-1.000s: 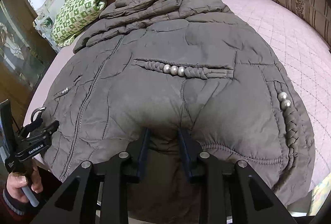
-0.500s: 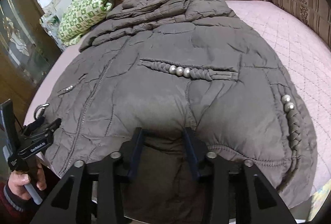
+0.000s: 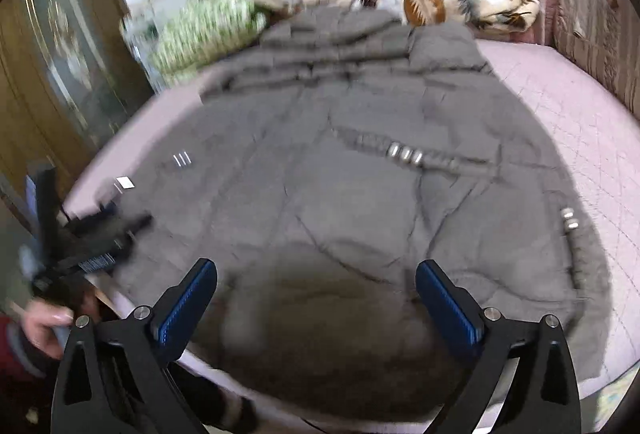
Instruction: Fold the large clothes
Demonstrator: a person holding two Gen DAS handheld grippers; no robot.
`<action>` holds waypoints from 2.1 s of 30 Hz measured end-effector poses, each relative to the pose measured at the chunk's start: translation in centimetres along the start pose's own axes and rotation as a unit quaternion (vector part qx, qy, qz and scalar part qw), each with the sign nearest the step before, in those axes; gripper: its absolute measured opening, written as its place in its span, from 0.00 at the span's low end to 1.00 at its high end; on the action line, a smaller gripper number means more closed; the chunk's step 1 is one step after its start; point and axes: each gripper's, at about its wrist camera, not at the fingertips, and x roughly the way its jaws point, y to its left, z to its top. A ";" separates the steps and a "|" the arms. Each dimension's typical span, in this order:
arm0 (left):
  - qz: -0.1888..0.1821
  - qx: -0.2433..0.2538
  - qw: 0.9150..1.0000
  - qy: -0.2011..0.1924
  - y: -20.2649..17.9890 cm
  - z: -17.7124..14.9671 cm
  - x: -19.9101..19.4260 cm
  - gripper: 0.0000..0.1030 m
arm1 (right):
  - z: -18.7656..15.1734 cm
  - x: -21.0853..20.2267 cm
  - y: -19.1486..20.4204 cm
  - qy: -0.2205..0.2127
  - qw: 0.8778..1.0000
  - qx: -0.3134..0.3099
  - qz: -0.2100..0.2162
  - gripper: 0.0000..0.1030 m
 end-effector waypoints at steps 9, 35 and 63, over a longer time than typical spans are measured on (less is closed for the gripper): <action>0.008 -0.174 0.985 0.006 10.1 -1.4 -3.5 0.97 | -1.9 -8.5 -11.4 -0.097 0.979 0.166 -0.063 0.85; -0.081 -0.158 0.983 0.039 3.7 -3.5 -1.5 0.80 | -5.1 -1.1 -10.5 -0.016 0.957 0.281 0.075 0.51; 0.018 -0.099 0.995 0.014 2.0 -4.5 -0.2 0.93 | -5.5 -0.9 -11.0 -0.059 0.963 0.263 0.031 0.39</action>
